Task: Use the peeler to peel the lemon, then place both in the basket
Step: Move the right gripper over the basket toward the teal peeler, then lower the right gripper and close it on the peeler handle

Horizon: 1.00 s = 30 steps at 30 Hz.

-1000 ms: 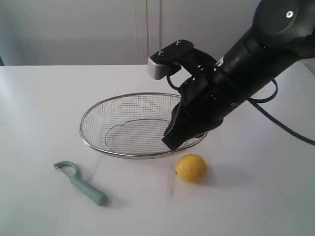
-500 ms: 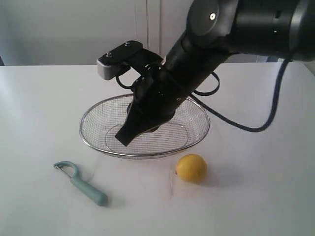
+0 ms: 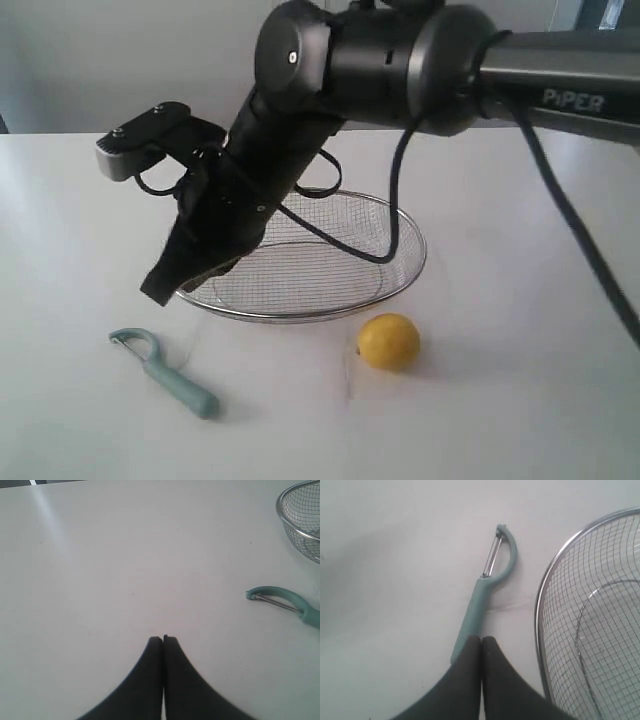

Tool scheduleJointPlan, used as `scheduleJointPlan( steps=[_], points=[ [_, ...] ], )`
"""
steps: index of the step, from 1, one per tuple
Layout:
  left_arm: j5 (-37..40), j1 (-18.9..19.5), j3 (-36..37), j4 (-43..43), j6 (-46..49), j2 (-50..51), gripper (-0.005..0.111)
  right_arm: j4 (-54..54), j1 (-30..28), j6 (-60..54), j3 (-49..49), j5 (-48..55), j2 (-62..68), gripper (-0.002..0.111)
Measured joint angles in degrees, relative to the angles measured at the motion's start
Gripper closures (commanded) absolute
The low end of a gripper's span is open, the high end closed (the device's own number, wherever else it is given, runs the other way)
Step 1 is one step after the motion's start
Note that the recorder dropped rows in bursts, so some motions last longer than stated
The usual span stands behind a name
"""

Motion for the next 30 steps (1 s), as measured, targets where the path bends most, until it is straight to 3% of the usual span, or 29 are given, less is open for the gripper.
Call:
scheduleJointPlan(
  steps=[10, 22, 30],
  points=[
    [0.0, 0.0, 0.0, 0.0, 0.0, 0.0, 0.107, -11.68, 5.92, 9.16, -15.21, 7.56, 9.23, 0.108],
    [0.0, 0.0, 0.0, 0.0, 0.0, 0.0, 0.107, -12.47, 6.7, 10.45, -16.58, 10.48, 10.18, 0.108],
    [0.0, 0.0, 0.0, 0.0, 0.0, 0.0, 0.107, -12.48, 6.7, 18.11, -16.58, 11.76, 10.18, 0.108]
  ],
)
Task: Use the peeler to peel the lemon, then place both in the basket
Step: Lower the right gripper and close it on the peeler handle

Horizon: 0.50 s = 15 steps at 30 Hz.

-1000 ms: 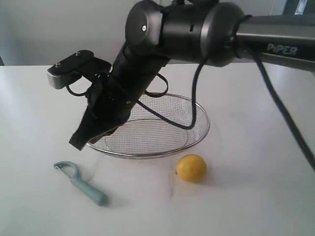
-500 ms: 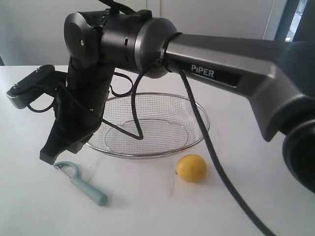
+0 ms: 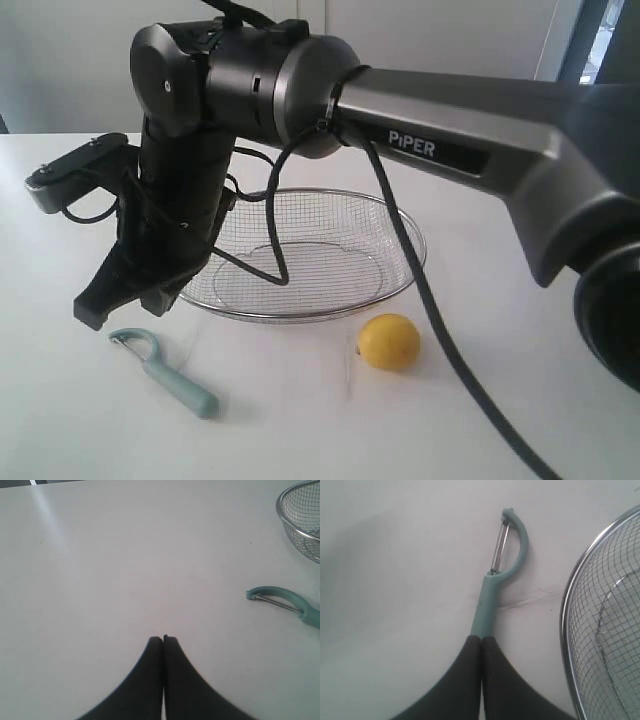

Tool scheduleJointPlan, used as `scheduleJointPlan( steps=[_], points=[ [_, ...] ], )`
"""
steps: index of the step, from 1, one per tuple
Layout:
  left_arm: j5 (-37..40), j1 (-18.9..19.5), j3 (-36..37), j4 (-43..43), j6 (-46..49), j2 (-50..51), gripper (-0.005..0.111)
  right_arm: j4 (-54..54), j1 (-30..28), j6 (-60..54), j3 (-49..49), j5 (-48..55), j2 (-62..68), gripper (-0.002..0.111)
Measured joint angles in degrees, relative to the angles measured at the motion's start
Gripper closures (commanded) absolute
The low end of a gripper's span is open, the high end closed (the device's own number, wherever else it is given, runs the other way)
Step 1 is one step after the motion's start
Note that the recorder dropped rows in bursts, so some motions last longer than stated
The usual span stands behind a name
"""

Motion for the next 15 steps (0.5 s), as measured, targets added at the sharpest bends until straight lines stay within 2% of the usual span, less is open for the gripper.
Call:
scheduleJointPlan(
  steps=[2, 5, 15],
  points=[
    [0.0, 0.0, 0.0, 0.0, 0.0, 0.0, 0.107, -0.11, 0.0, 0.54, 0.0, 0.26, 0.09, 0.107],
    [0.0, 0.0, 0.0, 0.0, 0.0, 0.0, 0.107, -0.11, 0.24, 0.87, 0.0, 1.46, 0.45, 0.101],
    [0.0, 0.0, 0.0, 0.0, 0.0, 0.0, 0.107, -0.01, 0.91, 1.74, -0.02, 3.67, 4.7, 0.06]
  ],
)
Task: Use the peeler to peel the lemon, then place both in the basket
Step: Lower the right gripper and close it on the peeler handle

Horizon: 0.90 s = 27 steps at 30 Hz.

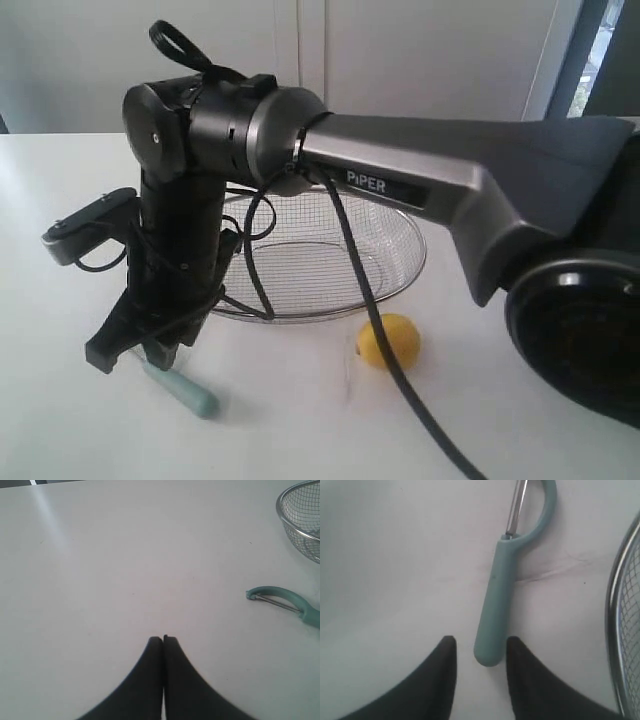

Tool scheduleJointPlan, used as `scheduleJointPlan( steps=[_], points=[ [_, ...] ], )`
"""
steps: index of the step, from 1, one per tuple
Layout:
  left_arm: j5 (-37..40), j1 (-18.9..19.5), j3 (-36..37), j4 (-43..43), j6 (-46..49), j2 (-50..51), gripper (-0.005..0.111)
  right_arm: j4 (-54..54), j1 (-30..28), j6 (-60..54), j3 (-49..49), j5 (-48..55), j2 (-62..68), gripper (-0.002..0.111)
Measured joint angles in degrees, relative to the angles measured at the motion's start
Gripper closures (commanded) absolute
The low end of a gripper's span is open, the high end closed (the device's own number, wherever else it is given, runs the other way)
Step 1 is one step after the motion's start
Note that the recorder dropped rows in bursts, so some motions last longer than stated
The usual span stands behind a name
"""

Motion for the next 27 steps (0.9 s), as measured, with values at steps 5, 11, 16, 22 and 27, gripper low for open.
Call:
scheduleJointPlan(
  steps=[5, 11, 16, 22, 27],
  points=[
    [0.0, 0.0, 0.0, 0.0, 0.0, 0.0, 0.107, -0.12, 0.35, 0.13, 0.0, -0.78, 0.36, 0.048],
    [0.0, 0.0, 0.0, 0.0, 0.0, 0.0, 0.107, -3.4, 1.48, 0.13, 0.0, -2.8, 0.36, 0.048],
    [0.0, 0.0, 0.0, 0.0, 0.0, 0.0, 0.107, -7.43, 2.83, 1.62, 0.0, -3.7, 0.36, 0.048],
    [0.0, 0.0, 0.0, 0.0, 0.0, 0.0, 0.107, -9.54, 3.52, 3.97, 0.0, -4.8, 0.46, 0.048],
    [0.0, 0.0, 0.0, 0.0, 0.0, 0.0, 0.107, -10.46, 3.82, 5.17, 0.0, -5.2, 1.76, 0.048]
  ],
)
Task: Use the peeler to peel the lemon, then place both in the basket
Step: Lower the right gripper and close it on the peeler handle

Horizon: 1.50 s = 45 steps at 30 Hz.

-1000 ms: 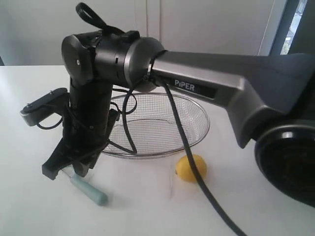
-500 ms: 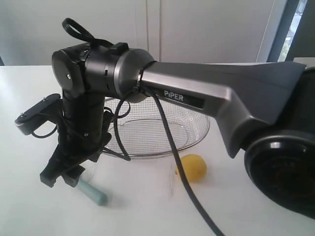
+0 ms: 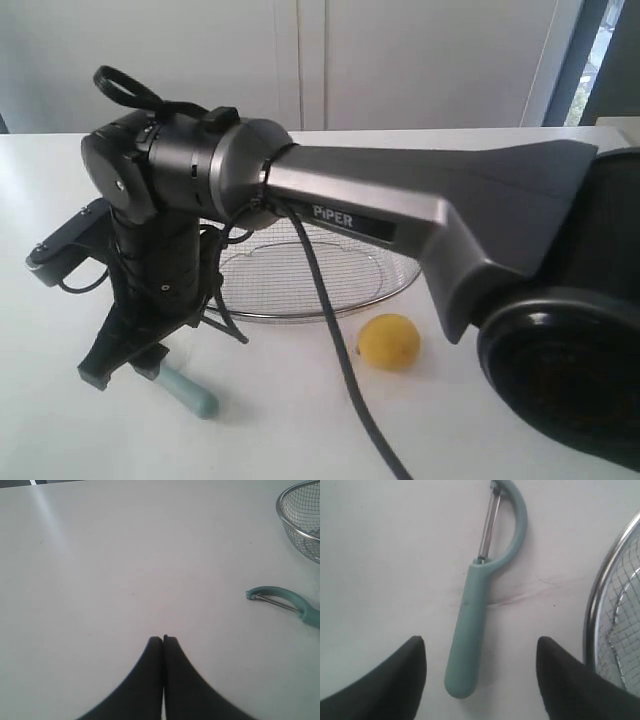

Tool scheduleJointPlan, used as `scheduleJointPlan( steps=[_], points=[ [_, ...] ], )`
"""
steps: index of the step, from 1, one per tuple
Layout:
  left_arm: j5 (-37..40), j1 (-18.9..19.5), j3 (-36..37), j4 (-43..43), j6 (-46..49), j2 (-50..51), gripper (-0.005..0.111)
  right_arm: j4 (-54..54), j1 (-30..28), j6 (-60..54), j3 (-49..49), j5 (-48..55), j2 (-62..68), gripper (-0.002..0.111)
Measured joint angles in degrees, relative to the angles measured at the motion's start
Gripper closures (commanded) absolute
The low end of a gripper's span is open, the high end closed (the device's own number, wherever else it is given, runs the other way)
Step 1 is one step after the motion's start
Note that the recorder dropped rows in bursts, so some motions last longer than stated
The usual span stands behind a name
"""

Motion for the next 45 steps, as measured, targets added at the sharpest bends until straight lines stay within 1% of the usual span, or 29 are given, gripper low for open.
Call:
scheduleJointPlan(
  steps=[9, 14, 41, 45],
  points=[
    [0.0, 0.0, 0.0, 0.0, 0.0, 0.0, 0.107, -1.11, 0.75, 0.24, 0.0, -1.32, 2.7, 0.048],
    [0.0, 0.0, 0.0, 0.0, 0.0, 0.0, 0.107, -1.68, 0.75, 0.24, 0.0, -2.34, 2.74, 0.051],
    [0.0, 0.0, 0.0, 0.0, 0.0, 0.0, 0.107, -2.2, 0.75, 1.69, 0.0, -1.64, 6.74, 0.051],
    [0.0, 0.0, 0.0, 0.0, 0.0, 0.0, 0.107, -2.2, 0.75, 1.69, 0.0, -1.64, 6.74, 0.054]
  ],
)
